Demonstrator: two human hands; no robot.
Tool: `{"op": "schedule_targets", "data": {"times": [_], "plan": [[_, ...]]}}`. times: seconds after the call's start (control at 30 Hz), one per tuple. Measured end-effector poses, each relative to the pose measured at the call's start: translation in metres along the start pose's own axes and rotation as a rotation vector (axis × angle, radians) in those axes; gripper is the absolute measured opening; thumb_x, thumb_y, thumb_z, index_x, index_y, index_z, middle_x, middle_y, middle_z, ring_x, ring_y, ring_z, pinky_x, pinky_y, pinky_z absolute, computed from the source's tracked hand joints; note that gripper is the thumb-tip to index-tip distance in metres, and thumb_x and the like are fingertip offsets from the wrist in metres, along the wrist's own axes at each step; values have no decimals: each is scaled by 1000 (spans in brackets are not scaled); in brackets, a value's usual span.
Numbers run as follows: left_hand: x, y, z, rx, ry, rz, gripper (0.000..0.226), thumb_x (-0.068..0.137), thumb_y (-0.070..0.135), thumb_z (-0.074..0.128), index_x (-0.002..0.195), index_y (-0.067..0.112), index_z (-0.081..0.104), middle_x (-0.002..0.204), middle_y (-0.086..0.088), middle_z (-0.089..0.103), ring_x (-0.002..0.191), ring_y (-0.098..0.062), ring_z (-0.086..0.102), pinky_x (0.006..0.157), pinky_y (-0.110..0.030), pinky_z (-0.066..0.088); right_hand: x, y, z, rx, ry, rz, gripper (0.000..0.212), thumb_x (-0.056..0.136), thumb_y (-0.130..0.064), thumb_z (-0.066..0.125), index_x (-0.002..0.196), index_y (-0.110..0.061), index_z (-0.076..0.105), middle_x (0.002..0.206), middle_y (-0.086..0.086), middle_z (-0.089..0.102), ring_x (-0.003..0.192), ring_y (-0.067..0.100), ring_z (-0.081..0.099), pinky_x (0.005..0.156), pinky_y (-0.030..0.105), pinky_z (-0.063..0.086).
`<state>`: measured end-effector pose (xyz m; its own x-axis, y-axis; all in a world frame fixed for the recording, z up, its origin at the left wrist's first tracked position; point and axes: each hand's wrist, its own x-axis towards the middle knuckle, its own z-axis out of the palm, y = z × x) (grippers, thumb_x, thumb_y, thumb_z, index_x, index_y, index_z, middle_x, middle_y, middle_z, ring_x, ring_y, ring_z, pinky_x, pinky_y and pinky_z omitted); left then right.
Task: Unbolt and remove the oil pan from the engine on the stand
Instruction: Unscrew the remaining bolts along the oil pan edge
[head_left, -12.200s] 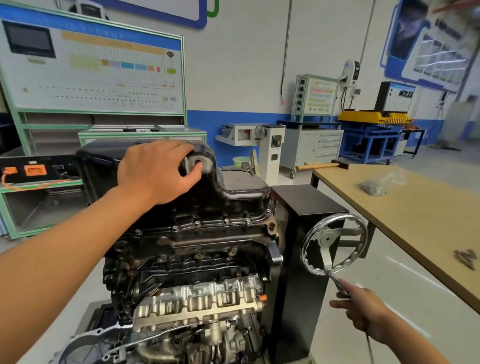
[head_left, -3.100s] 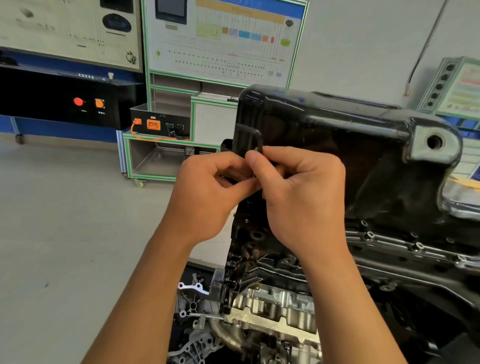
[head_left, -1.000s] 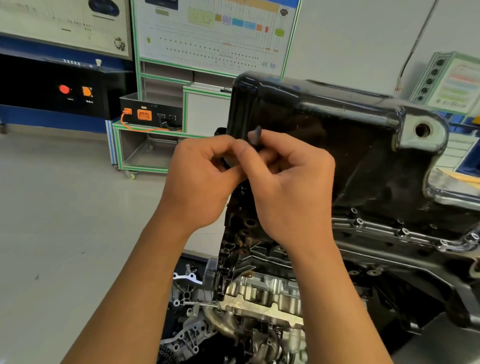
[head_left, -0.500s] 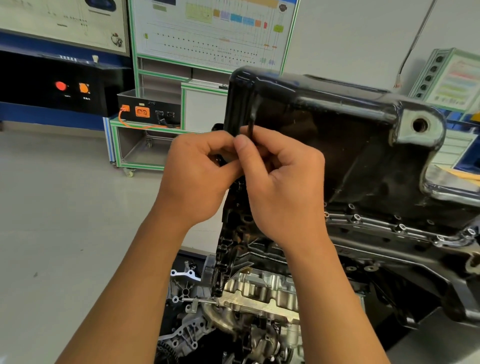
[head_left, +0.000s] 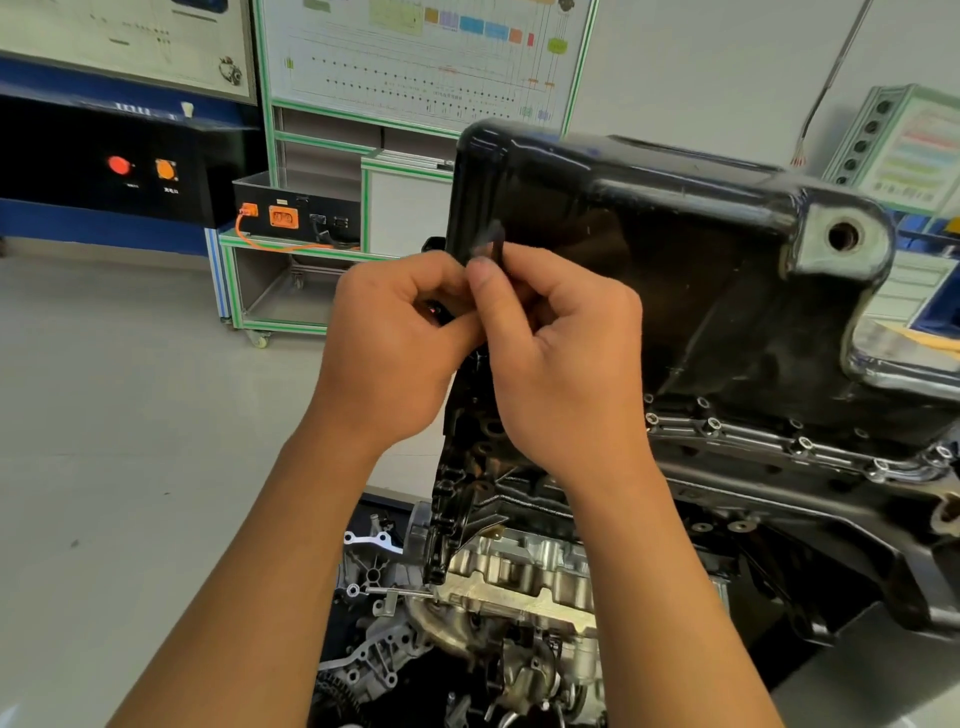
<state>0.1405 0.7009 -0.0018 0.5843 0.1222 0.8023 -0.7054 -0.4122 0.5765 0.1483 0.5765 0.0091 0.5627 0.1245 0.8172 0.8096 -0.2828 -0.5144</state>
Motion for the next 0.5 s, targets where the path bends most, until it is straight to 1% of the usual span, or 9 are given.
{"op": "schedule_targets", "data": {"times": [0.03,0.07,0.13,0.17,0.2,0.23,0.3,0.4,0.5], "plan": [[0,0,3,6,23,-14,4,85,3,72,82,5,70,73,-4,69,68,-20,65,60,-35,55,0,0,0,20,23,-12,17,96,-15,65,88,-5,75,72,0,70,66,14,65,59,36,53],[0,-2,6,27,47,-25,8,85,2,72,79,-1,66,70,-10,66,66,-27,60,57,-40,52,0,1,1,37,43,-19,18,94,-14,67,85,-2,75,71,6,71,66,19,67,59,41,55],[0,-2,8,20,20,-27,8,85,5,71,83,0,65,73,-11,65,69,-29,60,60,-44,52,-1,3,1,57,67,-31,20,93,-13,69,81,2,74,70,12,71,67,27,68,59,47,54],[0,0,7,-5,-37,-30,3,87,5,70,89,7,69,79,-6,69,74,-26,65,65,-42,55,-1,4,1,56,71,-36,19,93,-12,69,81,1,75,70,11,71,67,26,69,59,46,54],[0,1,4,-25,-89,-30,14,89,4,68,98,15,72,86,2,73,82,-20,69,73,-38,58,-1,4,0,50,72,-41,18,94,-12,68,82,0,75,70,9,71,67,23,68,60,45,54],[-1,2,1,-47,-145,-30,25,92,2,65,105,22,71,92,11,73,89,-11,71,79,-29,59,-1,4,0,44,73,-44,17,94,-11,68,82,-1,76,70,7,71,66,20,68,59,43,54],[-1,3,-4,-54,-191,-13,31,94,0,62,109,26,68,96,21,72,95,0,70,83,-16,54,-1,3,1,35,78,-49,15,93,-11,69,82,-2,76,68,4,70,64,17,66,58,40,53],[-1,3,0,-10,-89,6,24,90,0,67,103,20,71,89,12,73,85,-3,70,74,-14,54,-1,3,3,45,89,-48,13,93,-10,70,84,-2,77,70,5,72,66,17,68,59,40,55],[0,2,7,52,44,-2,7,85,1,70,84,8,73,74,-2,70,69,-14,65,59,-25,52,-2,3,3,70,113,-36,11,91,-10,71,88,-3,79,73,5,74,68,17,70,61,41,57]]}}
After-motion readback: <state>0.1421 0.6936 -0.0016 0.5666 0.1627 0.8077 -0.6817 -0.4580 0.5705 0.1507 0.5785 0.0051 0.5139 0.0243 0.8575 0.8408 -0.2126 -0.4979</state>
